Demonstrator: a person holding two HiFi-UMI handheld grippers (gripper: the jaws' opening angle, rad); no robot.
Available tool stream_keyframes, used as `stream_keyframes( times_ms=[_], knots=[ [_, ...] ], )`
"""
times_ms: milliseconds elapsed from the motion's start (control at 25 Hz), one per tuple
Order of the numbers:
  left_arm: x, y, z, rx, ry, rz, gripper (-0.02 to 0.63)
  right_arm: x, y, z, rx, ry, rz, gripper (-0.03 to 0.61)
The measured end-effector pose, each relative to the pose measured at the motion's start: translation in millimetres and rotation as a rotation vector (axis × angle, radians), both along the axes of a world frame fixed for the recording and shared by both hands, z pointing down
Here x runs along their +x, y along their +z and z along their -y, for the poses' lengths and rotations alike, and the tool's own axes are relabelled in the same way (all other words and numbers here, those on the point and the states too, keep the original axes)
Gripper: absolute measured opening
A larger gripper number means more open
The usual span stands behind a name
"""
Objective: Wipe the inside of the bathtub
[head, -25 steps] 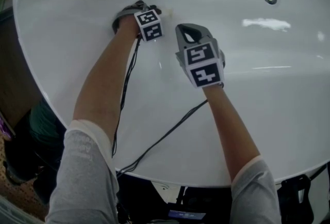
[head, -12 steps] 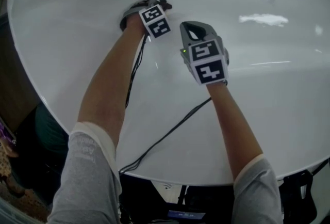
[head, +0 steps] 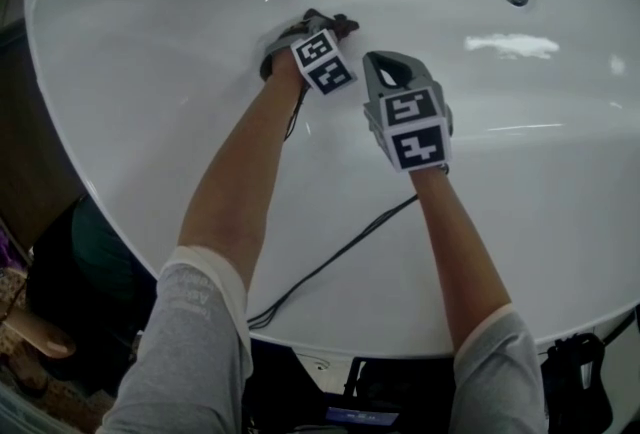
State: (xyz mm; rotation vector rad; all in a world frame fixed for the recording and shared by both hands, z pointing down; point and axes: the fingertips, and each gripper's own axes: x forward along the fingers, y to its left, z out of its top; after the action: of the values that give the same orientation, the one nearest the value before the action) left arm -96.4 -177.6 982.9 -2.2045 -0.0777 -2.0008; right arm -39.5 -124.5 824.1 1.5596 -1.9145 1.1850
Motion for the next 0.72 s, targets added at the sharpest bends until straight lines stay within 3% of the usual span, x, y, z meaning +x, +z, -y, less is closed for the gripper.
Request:
stream_keyframes(
  times_ms=[160, 360, 560, 720],
  knots=[
    [-9, -1, -43, -0.011, -0.01, -0.035, 0.081, 4, -2, -9, -0.011, 0.007, -0.003, 0.008],
    [-13, -1, -57, 0.043, -0.009, -0.091, 0.083, 11, 2, -13, -0.019, 0.028, 0.004, 0.008],
    [8, 4, -16, 0.051, -0.069, -0.125, 0.084, 22, 10, -12, -0.031, 0.078, 0.006, 0.009],
    [41, 3, 49, 0.115, -0.047, -0.108, 0.084, 26, 10, -7, -0.018, 0.083, 0.003, 0.009]
  ],
)
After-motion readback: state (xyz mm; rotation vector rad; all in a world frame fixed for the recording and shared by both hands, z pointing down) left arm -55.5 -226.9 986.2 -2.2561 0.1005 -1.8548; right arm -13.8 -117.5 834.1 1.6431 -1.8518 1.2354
